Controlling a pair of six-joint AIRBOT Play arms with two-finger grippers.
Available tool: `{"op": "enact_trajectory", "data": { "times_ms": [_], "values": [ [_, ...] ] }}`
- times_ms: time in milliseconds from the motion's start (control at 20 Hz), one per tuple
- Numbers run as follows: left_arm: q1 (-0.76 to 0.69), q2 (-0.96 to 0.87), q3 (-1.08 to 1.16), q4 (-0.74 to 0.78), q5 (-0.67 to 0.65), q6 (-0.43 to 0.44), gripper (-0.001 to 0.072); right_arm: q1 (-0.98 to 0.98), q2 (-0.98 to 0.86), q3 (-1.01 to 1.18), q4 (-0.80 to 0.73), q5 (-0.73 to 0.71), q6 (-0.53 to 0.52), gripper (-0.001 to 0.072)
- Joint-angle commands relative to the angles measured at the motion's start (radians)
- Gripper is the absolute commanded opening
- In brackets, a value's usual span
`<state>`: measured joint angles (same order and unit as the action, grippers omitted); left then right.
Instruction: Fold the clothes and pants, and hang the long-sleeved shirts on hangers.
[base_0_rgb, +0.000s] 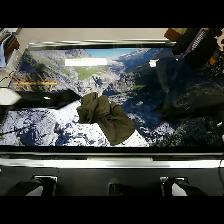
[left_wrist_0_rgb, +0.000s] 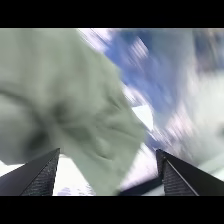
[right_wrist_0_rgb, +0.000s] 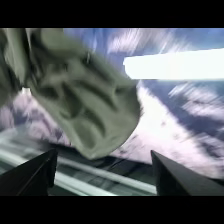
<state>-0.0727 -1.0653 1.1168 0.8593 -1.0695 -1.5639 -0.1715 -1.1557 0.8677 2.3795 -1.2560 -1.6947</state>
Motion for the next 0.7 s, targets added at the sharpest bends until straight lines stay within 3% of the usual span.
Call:
{"op": "enact_trajectory", "data": {
  "times_ms": [0, 200, 550, 600, 650],
  "values": [
    [0.252, 0.123, 0.002, 0.042, -0.109, 0.001, 0.0706, 0.216, 0.018, -0.246, 0.125, 0.246, -0.022, 0.0663],
    [0.385, 0.150, 0.002, 0.042, -0.152, 0.000, 0.0705, 0.409, -0.080, -0.259, 0.111, 0.442, 0.033, 0.0662],
    [0.415, 0.138, -0.006, 0.042, -0.162, 0.001, 0.0705, 0.428, -0.183, -0.258, 0.156, 0.557, 0.024, 0.0646],
    [0.415, 0.129, -0.017, 0.042, -0.159, 0.001, 0.0706, 0.428, -0.183, -0.258, 0.174, 0.568, 0.021, 0.0611],
    [0.415, 0.114, -0.033, 0.042, -0.154, 0.001, 0.0706, 0.428, -0.183, -0.258, 0.189, 0.574, 0.017, 0.0493]
  ]
}}
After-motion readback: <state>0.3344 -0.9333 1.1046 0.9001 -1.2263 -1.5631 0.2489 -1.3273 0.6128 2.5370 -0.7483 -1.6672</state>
